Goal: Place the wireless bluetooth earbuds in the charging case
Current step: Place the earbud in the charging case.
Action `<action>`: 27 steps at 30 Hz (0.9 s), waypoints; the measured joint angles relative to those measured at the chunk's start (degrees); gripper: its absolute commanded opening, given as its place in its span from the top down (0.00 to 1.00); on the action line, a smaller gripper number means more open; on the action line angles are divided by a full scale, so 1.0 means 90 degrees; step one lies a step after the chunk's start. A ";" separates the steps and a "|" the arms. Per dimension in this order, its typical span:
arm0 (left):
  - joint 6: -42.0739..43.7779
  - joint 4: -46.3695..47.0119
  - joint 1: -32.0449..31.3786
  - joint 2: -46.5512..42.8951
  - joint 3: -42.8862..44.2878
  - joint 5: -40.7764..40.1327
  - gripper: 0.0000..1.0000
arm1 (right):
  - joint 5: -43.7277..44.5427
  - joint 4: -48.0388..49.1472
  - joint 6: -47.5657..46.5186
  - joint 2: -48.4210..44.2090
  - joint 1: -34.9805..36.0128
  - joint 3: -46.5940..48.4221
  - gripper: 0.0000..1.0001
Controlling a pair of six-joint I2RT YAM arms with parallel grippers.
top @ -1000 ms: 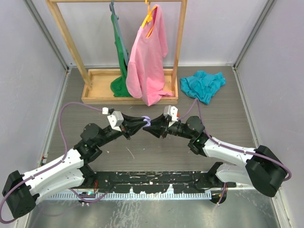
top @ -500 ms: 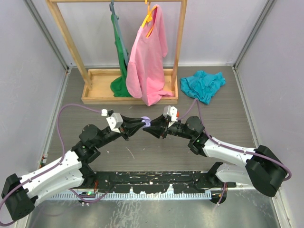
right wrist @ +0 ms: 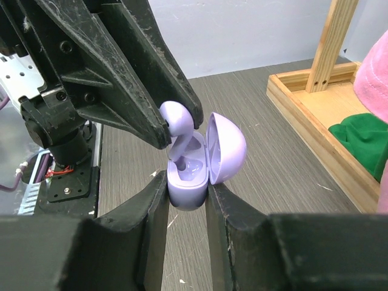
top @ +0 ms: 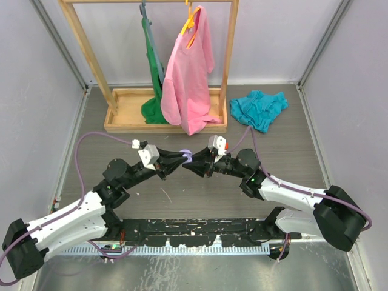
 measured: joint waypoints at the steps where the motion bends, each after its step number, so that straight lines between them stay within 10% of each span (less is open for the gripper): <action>1: 0.0000 0.0019 -0.0002 0.0027 0.0000 0.0000 0.95 | 0.0000 -0.0002 0.0000 0.0000 0.0000 -0.0005 0.99; 27: 0.0095 -0.0435 -0.0024 -0.0250 -0.0017 -0.0092 0.83 | -0.0002 -0.0022 -0.0027 -0.0053 0.0036 -0.0056 0.99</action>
